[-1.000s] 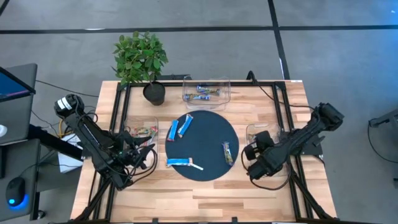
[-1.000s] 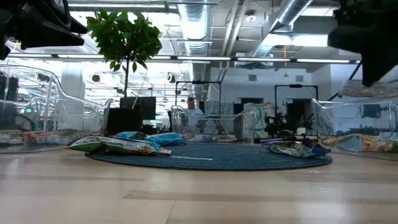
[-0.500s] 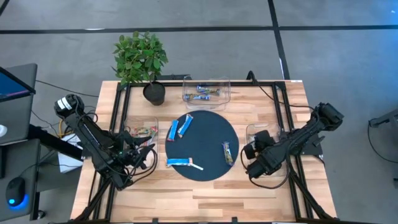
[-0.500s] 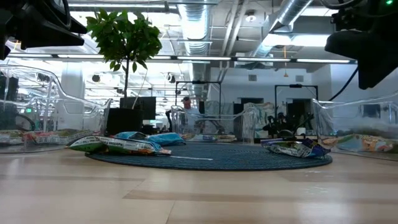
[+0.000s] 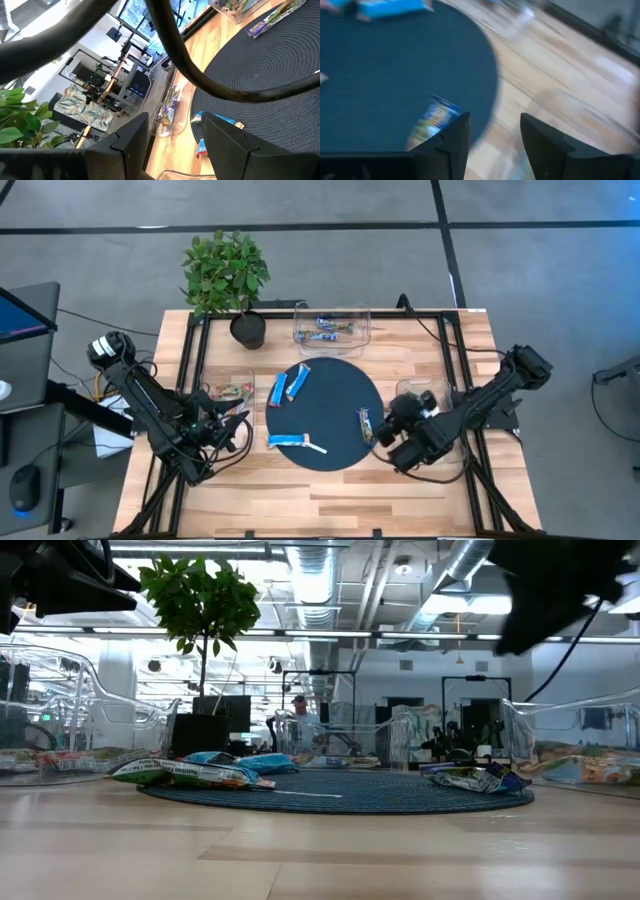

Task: Pick and place Granola Bars by type
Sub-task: Put the blue granola bar into the top transparent bin

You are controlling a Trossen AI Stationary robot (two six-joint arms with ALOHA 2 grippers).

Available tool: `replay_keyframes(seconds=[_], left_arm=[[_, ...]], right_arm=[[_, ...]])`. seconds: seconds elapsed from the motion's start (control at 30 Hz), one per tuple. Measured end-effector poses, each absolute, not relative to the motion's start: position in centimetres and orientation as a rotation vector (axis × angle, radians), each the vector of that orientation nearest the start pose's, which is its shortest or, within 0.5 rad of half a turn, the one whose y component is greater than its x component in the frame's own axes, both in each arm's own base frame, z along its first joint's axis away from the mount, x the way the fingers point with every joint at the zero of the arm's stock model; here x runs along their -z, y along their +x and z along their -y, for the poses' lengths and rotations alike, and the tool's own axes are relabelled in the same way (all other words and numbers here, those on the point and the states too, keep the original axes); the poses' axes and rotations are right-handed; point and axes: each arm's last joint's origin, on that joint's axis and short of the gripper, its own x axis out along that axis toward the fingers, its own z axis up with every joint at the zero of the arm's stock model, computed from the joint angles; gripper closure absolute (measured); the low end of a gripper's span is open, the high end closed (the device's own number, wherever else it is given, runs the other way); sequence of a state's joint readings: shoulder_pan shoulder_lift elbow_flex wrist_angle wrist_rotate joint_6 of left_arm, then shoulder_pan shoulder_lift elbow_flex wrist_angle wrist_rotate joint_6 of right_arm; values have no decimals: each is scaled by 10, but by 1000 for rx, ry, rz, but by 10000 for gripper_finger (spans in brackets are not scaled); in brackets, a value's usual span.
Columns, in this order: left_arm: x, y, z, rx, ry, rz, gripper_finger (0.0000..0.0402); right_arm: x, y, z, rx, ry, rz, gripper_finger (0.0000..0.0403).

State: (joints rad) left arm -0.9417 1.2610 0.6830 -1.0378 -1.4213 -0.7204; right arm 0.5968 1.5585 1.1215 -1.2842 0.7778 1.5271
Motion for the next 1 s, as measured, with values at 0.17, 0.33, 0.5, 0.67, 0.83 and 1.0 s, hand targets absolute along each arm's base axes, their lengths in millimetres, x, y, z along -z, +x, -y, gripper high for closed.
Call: replay_keyframes(seconds=[0.17,0.33,0.5,0.67,0.83,1.0], left_arm=[[-199,126,124,-525,816,-416,223],[-199,126,124,-525,816,-416,223],[-199,126,124,-524,815,-418,223],[-199,126,124,-524,815,-419,223],[-199,126,124,-524,814,-418,223],[-199,126,124,-526,816,-416,223]], right_arm=[[-232,248,-124,792,187,-759,237],[-236,274,-114,703,261,-722,246],[-226,287,-100,689,329,-808,252],[-194,299,-94,709,329,-972,246],[-165,307,-87,737,332,-1114,223],[-153,310,-80,732,389,-1205,184]])
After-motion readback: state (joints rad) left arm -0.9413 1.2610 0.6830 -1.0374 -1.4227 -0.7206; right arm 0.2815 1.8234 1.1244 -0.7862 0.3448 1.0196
